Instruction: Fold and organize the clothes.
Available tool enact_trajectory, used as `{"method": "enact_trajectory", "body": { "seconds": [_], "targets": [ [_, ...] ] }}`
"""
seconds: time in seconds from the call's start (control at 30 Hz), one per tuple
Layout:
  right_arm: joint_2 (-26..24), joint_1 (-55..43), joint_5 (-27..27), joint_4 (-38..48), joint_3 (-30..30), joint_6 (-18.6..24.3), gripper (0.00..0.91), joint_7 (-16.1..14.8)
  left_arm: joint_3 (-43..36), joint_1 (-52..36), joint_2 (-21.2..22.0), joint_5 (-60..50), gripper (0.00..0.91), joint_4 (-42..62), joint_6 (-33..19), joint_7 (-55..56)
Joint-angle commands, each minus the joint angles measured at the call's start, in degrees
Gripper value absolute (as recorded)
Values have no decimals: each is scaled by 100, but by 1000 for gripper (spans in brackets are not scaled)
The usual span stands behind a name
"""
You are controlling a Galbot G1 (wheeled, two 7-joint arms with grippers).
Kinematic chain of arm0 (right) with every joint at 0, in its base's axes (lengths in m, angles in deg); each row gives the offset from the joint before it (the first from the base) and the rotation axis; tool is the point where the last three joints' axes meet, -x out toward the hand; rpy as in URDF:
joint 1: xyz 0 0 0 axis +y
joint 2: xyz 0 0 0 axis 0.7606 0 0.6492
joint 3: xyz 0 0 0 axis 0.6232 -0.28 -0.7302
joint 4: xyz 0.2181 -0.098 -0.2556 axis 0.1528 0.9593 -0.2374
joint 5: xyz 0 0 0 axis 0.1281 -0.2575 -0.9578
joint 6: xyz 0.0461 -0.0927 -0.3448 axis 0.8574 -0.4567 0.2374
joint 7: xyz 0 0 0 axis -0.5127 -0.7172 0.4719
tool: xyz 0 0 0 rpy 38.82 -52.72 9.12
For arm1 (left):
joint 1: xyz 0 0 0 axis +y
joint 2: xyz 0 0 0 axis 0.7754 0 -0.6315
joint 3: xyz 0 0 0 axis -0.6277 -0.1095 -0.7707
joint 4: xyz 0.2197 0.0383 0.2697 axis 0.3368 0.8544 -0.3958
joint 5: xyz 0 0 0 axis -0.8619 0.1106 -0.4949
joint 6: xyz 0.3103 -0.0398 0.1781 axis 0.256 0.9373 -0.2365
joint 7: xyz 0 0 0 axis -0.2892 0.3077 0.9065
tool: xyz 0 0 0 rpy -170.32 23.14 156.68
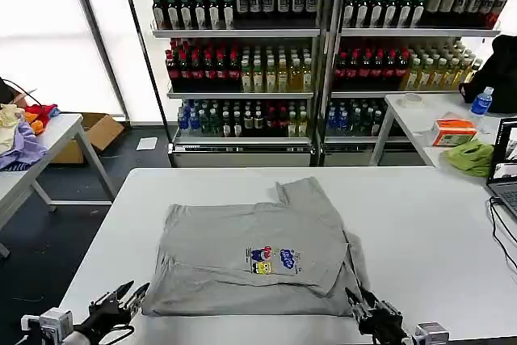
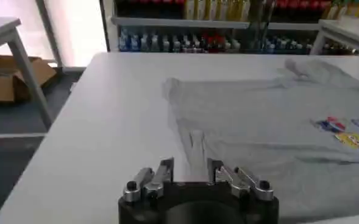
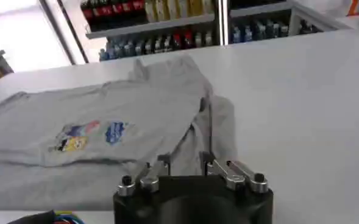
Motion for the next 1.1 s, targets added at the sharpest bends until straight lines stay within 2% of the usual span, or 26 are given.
{"method": "enact_trajectory", "body": {
  "seconds": [0.03,0.13,0.2,0.23,0.27,0.37,0.4,0.47,0.53,0.63,0.77,0.9,1.1],
  "targets": [
    [-635,-1853,-26,718,201,-9,907,-751,-85,-1604,-635,83,907,837,-11,-1018],
    [-970,-2957,138,1707,-86,-12,907,-1062,-432,-2376,-825,91,907,1507,-10,-1388],
    [-1076,-3281,112,2236,-235,-9,907,-1287,-612,-2739,-912,94,907,1739,-13,-1565],
    [-1181,-3739,150,2708,-431,-9,907,-1459,-945,-3167,-1017,96,907,2047,-39,-1750],
    [-1218,-4226,168,3105,-683,-14,907,-1492,-1224,-3464,-1075,102,907,2192,-104,-1805],
    [-1181,-5098,114,3874,-1290,-14,907,-1529,-1850,-4141,-1150,84,907,2806,-195,-1957],
    [-1168,-5237,126,3969,-1324,-14,907,-1510,-2121,-4420,-1149,71,907,3122,-250,-1997],
    [-902,-5789,131,4592,-1868,-20,907,-1393,-2684,-5017,-1092,-63,907,3720,-342,-2112],
    [-700,-6138,102,5059,-2097,-27,907,-1258,-3074,-5472,-1013,-243,907,4229,-456,-2148],
    [-406,-6648,-22,5695,-2356,-16,907,-1311,-3502,-5963,-906,-311,907,4682,-506,-2145],
    [-111,-7001,-330,6566,-2486,-5,907,-1450,-3899,-6423,-853,-444,907,5231,-515,-2145],
    [134,-7161,-447,7118,-2488,2,907,-1432,-4085,-6629,-813,-476,907,5597,-523,-2135],
    [461,-7160,-643,7415,-2360,4,907,-1512,-4101,-6553,-685,-485,907,5941,-620,-2122]
  ]
}}
